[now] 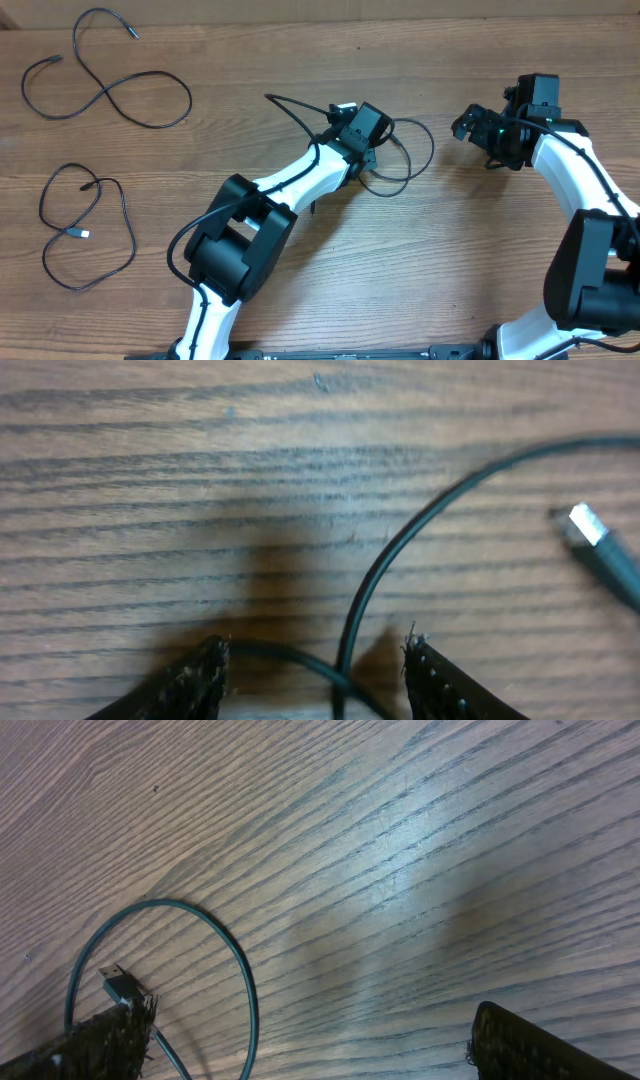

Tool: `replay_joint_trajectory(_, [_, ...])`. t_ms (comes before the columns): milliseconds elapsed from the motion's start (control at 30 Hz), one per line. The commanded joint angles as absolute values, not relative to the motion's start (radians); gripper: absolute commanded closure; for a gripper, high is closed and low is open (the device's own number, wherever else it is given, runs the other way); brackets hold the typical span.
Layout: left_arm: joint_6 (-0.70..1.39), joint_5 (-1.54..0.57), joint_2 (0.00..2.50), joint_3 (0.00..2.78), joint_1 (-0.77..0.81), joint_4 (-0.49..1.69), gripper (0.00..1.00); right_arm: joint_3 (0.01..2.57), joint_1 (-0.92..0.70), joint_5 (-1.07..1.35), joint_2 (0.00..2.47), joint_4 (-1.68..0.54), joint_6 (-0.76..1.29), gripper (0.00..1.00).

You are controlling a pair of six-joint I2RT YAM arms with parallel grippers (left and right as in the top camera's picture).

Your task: Untangle cables

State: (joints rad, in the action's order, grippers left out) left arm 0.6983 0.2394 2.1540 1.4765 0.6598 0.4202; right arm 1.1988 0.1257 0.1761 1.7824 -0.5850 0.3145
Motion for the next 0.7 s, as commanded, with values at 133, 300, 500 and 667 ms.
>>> replay_joint_trajectory(133, [0.606, 0.188, 2.173, 1.495, 0.662, 0.439, 0.4, 1.231, 0.13, 0.173, 1.781, -0.582, 0.317, 0.0])
replay_joint_trajectory(300, [0.616, 0.189, 2.173, 1.495, 0.662, 0.46, 0.48, 1.231, 0.13, 0.173, 1.781, -0.582, 0.317, 0.0])
replay_joint_trajectory(500, [0.606, 0.194, 2.205, 1.494, 0.654, 0.509, 0.6, 1.231, 0.13, 0.173, 1.781, -0.582, 0.317, 0.0])
replay_joint_trajectory(667, [0.609, 0.194, 2.205, 1.494, 0.616, 0.518, 0.81, 1.231, 0.13, 0.173, 1.781, -0.582, 0.317, 0.0])
